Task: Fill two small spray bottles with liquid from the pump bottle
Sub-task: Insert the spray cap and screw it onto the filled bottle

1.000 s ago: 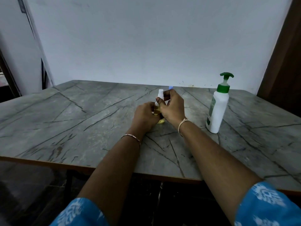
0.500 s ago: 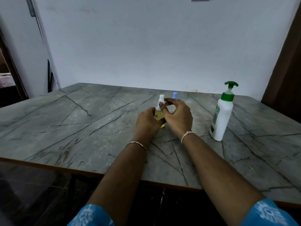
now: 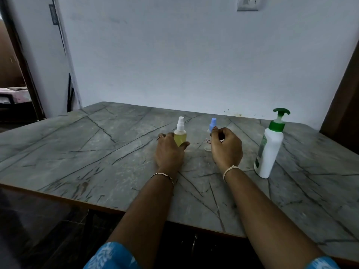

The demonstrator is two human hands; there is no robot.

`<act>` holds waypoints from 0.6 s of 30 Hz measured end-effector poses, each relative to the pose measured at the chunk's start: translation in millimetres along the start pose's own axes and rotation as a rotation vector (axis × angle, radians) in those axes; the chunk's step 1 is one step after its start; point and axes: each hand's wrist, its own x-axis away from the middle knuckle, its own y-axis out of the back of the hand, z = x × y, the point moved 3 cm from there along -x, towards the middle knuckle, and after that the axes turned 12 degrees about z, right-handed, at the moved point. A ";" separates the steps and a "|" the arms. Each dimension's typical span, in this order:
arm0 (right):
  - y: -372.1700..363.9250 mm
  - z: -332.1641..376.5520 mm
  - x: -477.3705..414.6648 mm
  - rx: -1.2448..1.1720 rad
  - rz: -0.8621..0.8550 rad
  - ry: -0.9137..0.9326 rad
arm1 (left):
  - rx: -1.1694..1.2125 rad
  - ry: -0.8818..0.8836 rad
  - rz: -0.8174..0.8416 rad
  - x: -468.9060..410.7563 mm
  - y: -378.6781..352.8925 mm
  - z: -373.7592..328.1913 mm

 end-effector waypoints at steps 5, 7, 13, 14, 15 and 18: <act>-0.1 -3.1 -0.2 0.032 0.006 -0.022 | 0.017 0.029 -0.026 -1.2 3.2 0.6; -0.2 -4.8 -0.5 0.043 0.015 -0.033 | 0.019 0.030 -0.023 -1.7 3.3 1.6; 0.4 -7.1 -0.1 0.079 0.013 -0.052 | 0.034 0.055 -0.017 -4.2 3.3 4.6; 0.2 -7.6 -0.6 0.076 0.010 -0.050 | 0.046 0.053 -0.023 -3.4 3.7 4.2; -0.1 -8.3 -1.1 0.069 0.008 -0.042 | 0.059 0.050 -0.034 -2.5 4.1 3.5; -5.1 -14.4 -3.3 0.019 0.027 -0.024 | 0.076 0.031 -0.056 0.4 3.8 0.0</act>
